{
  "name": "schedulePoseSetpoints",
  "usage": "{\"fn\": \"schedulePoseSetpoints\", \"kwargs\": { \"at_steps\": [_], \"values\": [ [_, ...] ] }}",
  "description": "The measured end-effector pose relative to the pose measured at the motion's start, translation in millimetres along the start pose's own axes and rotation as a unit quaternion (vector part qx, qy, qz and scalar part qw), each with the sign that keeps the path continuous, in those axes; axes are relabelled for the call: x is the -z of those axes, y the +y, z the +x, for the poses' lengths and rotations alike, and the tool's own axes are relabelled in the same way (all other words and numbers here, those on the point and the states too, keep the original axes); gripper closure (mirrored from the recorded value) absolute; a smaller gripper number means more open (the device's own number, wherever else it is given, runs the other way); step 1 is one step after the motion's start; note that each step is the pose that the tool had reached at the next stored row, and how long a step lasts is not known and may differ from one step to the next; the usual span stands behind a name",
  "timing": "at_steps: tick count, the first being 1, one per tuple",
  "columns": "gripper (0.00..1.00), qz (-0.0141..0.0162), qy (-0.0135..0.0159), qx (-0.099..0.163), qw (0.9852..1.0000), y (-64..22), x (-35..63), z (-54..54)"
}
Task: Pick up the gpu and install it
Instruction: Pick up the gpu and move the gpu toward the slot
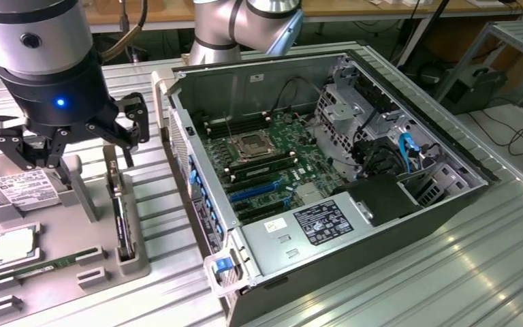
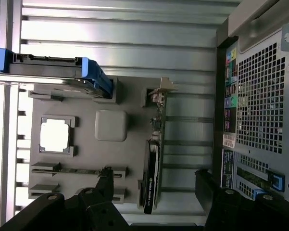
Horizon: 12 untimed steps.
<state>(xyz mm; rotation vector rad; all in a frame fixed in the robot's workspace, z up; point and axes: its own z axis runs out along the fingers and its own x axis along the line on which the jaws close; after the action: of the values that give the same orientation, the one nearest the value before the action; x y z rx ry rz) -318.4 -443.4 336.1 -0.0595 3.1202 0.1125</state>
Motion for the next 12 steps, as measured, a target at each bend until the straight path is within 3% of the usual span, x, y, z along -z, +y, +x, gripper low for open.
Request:
{"fn": "schedulePoseSetpoints", "kwargs": {
  "at_steps": [12],
  "values": [
    [0.22,0.0000,0.0000,0.000,1.0000,-1.1,-15.7,0.3]
  ]
}}
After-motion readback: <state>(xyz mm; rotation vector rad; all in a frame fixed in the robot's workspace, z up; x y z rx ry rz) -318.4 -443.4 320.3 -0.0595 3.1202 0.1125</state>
